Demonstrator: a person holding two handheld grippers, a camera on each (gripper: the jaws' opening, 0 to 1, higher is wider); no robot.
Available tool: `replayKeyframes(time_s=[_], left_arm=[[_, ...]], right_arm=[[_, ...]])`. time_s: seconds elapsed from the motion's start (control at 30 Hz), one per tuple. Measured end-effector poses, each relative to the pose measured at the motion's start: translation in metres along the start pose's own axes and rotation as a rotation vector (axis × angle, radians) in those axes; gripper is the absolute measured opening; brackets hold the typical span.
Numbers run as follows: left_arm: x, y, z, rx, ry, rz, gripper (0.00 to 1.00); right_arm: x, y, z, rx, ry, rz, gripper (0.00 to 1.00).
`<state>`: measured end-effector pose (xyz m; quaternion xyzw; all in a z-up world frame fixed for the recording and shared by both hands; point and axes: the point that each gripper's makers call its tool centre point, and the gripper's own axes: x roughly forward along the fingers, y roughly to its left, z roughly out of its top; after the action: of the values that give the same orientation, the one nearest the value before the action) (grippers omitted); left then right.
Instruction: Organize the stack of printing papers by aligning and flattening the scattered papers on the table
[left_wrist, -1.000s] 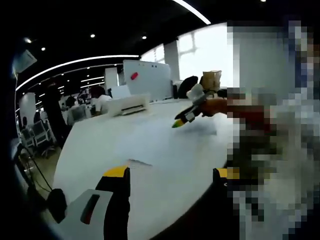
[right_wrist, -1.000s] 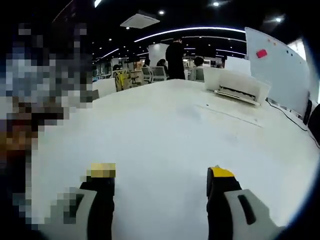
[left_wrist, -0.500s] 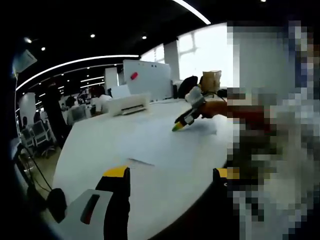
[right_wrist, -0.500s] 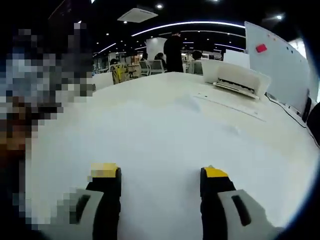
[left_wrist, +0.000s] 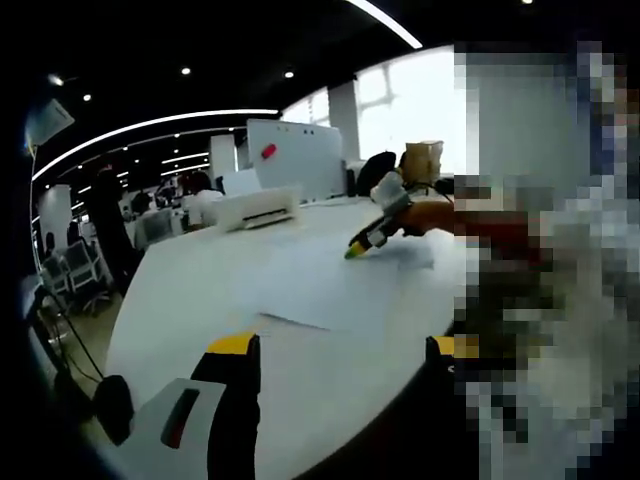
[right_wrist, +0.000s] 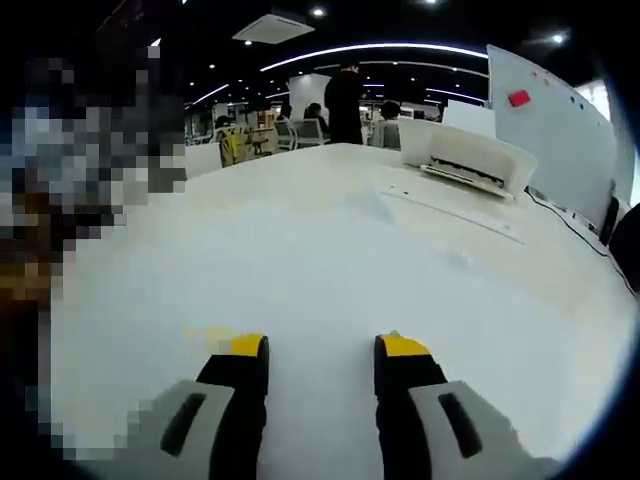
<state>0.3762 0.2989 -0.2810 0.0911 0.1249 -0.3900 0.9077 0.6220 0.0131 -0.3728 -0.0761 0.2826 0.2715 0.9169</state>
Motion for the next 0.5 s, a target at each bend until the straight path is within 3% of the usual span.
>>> replayKeyframes(time_s=[0.4,0.5], left_arm=[[0.0009,-0.0012,-0.0005,-0.001,0.002,-0.001,0.7],[0.001,-0.0008,-0.0008,-0.001,0.002,-0.001,0.7]], right_arm=[[-0.0016,-0.0057,0.0004,0.01,-0.007,-0.016,0.25],[-0.0034,-0.0067,0.0,-0.003,-0.007,-0.02,0.16]])
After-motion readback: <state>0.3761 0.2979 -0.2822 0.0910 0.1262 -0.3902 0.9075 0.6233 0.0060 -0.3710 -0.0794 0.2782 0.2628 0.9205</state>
